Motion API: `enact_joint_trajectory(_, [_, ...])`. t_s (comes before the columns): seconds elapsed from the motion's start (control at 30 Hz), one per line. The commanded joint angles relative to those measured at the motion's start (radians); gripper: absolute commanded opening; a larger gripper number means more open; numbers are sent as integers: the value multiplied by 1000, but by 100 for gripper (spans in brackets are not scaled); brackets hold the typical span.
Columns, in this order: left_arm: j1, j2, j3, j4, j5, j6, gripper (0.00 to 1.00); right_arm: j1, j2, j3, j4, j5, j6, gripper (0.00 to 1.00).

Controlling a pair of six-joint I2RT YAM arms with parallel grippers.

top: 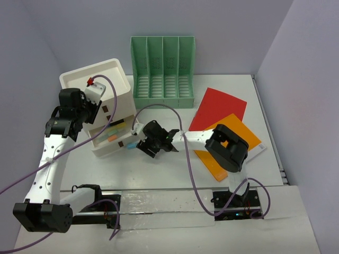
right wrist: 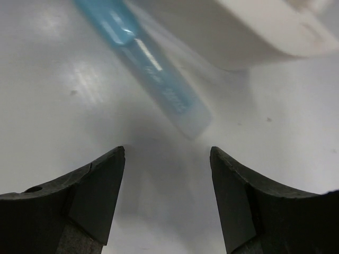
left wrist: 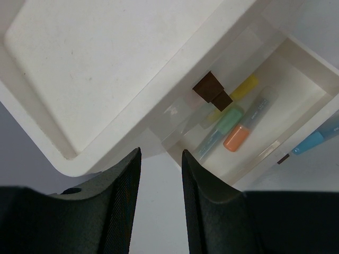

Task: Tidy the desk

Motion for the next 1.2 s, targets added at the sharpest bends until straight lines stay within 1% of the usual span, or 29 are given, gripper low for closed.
enact_joint_trajectory(0.0, [6, -22, 8, 1, -1, 3, 43, -23, -16, -3, 28, 82, 36, 73])
enact_joint_trajectory(0.13, [6, -17, 10, 4, 4, -3, 43, -22, 16, 46, 28, 72, 32, 73])
enact_joint_trajectory(0.2, [6, -13, 14, 3, 6, -5, 43, -14, 40, 79, 43, 32, 9, 73])
enact_joint_trajectory(0.27, [6, -16, 14, 1, -1, -2, 43, -8, 56, 100, 44, -43, -2, 73])
enact_joint_trajectory(0.33, [6, -24, 10, 4, -19, 6, 43, -3, 86, 132, 31, -54, -3, 72])
enact_joint_trajectory(0.47, [9, -32, 8, 2, -24, 16, 43, -1, 115, 138, 40, -56, -1, 72])
enact_joint_trajectory(0.57, [10, -31, 13, 0, -24, 17, 43, 7, 133, 146, 3, -67, -15, 69])
enact_joint_trajectory(0.7, [12, -32, 16, 3, -26, 18, 43, 51, 102, 110, -25, -79, -74, 67])
enact_joint_trajectory(0.77, [13, -35, 15, 7, -26, 17, 43, 86, 72, 77, -19, -102, -96, 64])
enact_joint_trajectory(0.83, [13, -35, 11, 9, -26, 17, 43, 119, 69, 67, -21, -88, -99, 55])
enact_joint_trajectory(0.9, [14, -36, 10, 7, -28, 16, 43, 134, 94, 98, -42, -53, -88, 48])
enact_joint_trajectory(1.0, [15, -40, 11, 4, -28, 16, 43, 145, 157, 131, -66, 5, -69, 45])
enact_joint_trajectory(1.03, [16, -45, 12, 1, -28, 16, 43, 150, 184, 149, -79, 47, -58, 44])
enact_joint_trajectory(1.07, [17, -49, 14, -1, -29, 17, 43, 153, 196, 158, -96, 73, -57, 38])
enact_joint_trajectory(1.1, [18, -49, 14, -4, -30, 17, 43, 157, 205, 165, -108, 93, -59, 37])
enact_joint_trajectory(1.13, [16, -53, 14, -7, -32, 17, 43, 161, 210, 165, -113, 109, -65, 29])
enact_joint_trajectory(1.17, [17, -55, 16, -11, -34, 15, 43, 163, 207, 155, -114, 108, -67, 25])
